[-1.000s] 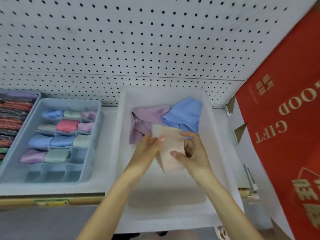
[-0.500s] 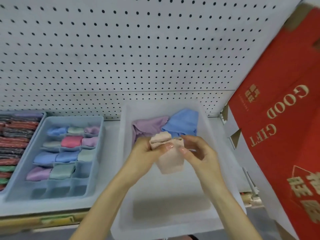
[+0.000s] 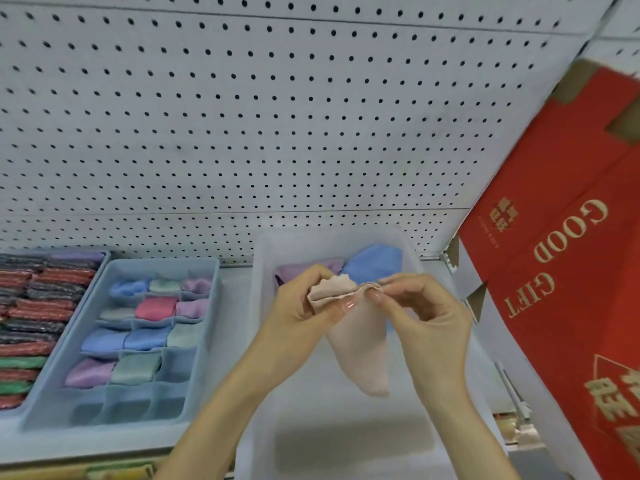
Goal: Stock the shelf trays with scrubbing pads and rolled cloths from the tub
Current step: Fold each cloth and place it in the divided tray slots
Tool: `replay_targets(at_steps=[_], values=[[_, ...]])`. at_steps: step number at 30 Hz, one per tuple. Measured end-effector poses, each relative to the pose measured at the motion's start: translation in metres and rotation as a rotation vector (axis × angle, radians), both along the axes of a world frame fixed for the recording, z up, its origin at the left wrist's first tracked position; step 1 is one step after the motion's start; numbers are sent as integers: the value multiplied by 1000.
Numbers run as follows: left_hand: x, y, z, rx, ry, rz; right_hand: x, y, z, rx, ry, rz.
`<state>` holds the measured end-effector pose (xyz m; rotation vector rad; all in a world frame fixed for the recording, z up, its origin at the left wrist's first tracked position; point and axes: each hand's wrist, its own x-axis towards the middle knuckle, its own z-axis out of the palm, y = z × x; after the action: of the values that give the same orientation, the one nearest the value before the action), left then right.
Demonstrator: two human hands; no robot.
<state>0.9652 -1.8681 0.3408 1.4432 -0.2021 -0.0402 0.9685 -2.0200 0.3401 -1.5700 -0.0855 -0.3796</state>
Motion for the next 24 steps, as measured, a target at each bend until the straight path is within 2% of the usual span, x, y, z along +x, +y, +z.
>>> replay_targets(at_steps=[2,5,11,14,18,24], values=[[-3,1,4,-48,39,-54,1,-1,2,-45,-41,4],[-8,6,6,-99,83,-198,2,-2,9,99,-9,131],[0,15,1,-173,-3,-259,0,-7,27,245,20,421],[10,15,1,-287,42,-381,1,-9,34,254,47,537],[13,7,-4,-342,194,-499,1,-14,43,262,152,620],[0,2,-7,-397,164,-337,-6,-33,46,236,188,543]])
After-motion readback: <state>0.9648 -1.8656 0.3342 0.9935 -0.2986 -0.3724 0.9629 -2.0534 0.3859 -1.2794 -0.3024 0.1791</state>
